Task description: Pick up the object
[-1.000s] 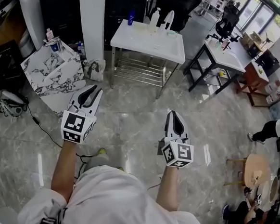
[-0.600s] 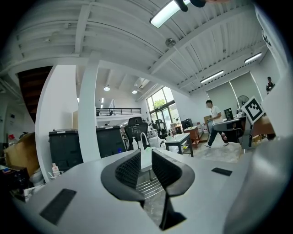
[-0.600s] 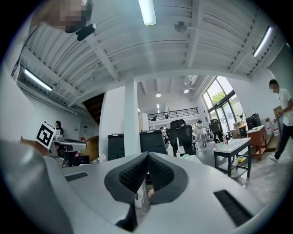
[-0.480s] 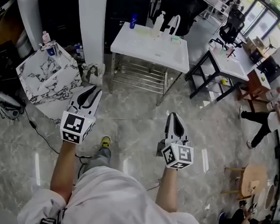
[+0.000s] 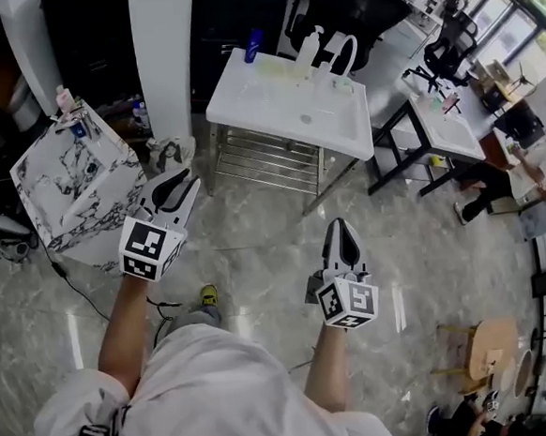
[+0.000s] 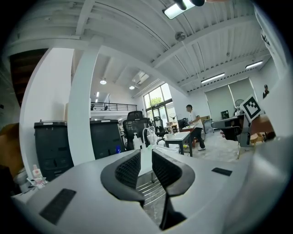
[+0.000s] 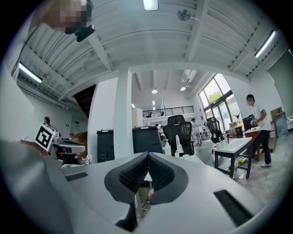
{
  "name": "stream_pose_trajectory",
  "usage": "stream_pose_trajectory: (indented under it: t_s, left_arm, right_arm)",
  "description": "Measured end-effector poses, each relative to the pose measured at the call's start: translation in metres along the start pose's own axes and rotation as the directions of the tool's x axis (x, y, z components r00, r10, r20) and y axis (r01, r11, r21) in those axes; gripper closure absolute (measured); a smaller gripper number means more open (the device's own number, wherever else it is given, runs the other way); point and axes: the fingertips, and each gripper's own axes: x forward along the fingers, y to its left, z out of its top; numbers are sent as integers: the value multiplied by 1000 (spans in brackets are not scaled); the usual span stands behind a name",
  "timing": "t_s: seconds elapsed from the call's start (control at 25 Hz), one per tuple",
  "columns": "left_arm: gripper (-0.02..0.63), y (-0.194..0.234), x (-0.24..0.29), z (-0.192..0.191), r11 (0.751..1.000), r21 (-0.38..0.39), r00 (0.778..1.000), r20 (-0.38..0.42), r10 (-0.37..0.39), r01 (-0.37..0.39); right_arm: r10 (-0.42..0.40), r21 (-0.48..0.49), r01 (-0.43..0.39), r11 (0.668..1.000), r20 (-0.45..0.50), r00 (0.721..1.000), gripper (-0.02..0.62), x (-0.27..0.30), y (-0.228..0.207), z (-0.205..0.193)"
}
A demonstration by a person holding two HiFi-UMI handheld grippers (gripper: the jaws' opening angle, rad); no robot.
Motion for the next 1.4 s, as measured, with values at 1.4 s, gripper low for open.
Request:
stream_pose_trajectory:
  t_s: [1.4]
  left_arm:
    - [537,147,315,-25,996,14,995,-44,-89,90]
  right_arm:
    - [-59,35,59,998,-4,998,589,321,-103,-22]
